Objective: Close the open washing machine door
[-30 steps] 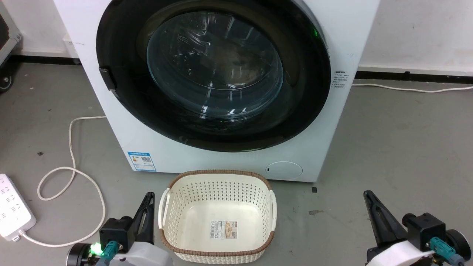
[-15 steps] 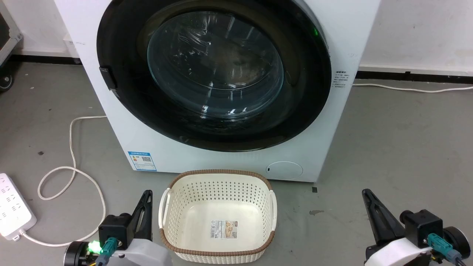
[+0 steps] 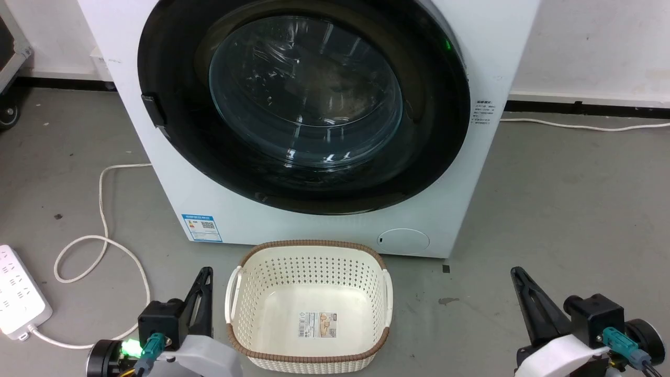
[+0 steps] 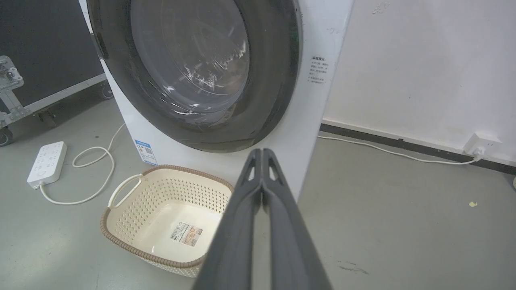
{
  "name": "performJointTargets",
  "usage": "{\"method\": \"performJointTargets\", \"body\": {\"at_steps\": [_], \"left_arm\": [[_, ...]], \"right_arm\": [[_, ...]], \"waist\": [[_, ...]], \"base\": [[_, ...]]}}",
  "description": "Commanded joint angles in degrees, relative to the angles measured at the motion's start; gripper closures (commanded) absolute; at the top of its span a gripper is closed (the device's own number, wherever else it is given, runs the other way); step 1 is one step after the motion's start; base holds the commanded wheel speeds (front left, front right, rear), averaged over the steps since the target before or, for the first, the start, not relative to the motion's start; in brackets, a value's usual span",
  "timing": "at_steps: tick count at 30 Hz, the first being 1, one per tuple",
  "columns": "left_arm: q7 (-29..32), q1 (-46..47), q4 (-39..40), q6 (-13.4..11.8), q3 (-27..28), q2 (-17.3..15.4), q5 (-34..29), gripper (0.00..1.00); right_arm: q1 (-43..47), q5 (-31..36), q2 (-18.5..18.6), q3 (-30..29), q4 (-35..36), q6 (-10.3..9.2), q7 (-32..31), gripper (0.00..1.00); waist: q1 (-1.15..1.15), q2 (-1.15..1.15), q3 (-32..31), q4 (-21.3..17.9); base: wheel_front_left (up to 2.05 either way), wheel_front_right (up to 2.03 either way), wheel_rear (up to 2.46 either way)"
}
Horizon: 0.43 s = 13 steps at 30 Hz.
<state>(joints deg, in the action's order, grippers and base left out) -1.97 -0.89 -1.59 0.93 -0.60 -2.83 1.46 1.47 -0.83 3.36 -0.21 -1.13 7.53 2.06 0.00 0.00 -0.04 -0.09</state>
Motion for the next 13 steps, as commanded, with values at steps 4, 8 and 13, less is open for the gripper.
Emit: {"method": "performJointTargets", "body": {"at_steps": [4, 8, 13], "left_arm": [[0.7, 0.8, 0.7, -0.5, 0.3, 0.0, -0.8, 1.0], [1.1, 0.8, 1.0, -0.7, 0.4, 0.0, -1.1, 1.0], [1.7, 0.9, 1.4, -0.8, 0.5, 0.0, -1.3, 1.0]], "right_arm": [[-1.2, 0.5, -0.4, 0.1, 0.6, -0.04, -0.7, 1.0], [-1.3, 0.6, -0.4, 0.1, 0.8, -0.04, -1.2, 1.0], [-1.4, 0.8, -0.5, 0.2, 1.0, -0.04, -1.8, 1.0]], "waist": [[0.0, 0.0, 0.0, 0.0], [0.0, 0.0, 0.0, 0.1], [0.0, 0.0, 0.0, 0.1]], "base": [[0.0, 0.0, 0.0], [0.0, 0.0, 0.0], [0.0, 0.0, 0.0]]}}
